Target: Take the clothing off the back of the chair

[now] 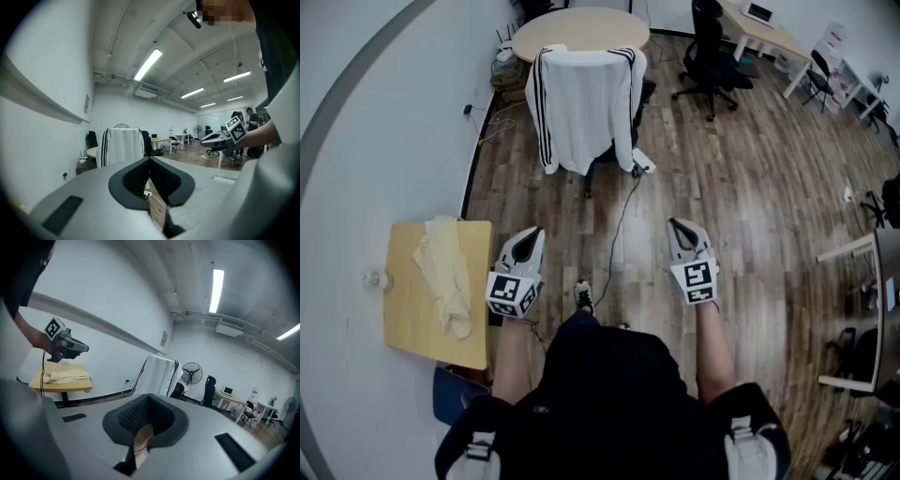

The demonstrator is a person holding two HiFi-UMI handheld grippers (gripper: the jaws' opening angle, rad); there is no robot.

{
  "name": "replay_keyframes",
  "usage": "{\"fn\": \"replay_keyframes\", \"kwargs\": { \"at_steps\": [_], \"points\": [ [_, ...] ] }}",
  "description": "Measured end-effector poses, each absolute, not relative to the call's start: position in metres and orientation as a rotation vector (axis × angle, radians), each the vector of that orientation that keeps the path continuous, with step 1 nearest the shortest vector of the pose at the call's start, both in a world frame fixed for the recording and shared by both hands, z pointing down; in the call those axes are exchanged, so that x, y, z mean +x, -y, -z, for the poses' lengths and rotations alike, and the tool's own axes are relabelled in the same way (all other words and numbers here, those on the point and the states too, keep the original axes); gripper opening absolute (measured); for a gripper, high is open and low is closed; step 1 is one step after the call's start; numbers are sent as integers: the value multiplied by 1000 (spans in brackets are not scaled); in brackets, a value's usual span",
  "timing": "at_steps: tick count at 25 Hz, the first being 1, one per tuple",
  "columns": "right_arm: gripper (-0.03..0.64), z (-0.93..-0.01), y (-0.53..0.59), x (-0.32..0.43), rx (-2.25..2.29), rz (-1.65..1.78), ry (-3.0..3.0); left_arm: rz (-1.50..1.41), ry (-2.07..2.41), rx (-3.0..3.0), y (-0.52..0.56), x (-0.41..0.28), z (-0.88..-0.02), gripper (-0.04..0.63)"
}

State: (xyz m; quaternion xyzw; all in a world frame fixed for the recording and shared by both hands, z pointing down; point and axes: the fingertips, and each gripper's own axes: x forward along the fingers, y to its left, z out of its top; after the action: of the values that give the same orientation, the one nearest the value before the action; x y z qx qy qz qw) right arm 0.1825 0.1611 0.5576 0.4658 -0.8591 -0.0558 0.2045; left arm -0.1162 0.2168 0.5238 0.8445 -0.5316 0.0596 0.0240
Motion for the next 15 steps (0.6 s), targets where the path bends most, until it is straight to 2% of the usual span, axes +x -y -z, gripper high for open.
{"fn": "replay_keyframes", "kwargs": {
  "at_steps": [15],
  "points": [
    [-5,-561,-127,174,1281,168,2393,-160,1630,2594,-176,-122,-525,2]
  ]
}}
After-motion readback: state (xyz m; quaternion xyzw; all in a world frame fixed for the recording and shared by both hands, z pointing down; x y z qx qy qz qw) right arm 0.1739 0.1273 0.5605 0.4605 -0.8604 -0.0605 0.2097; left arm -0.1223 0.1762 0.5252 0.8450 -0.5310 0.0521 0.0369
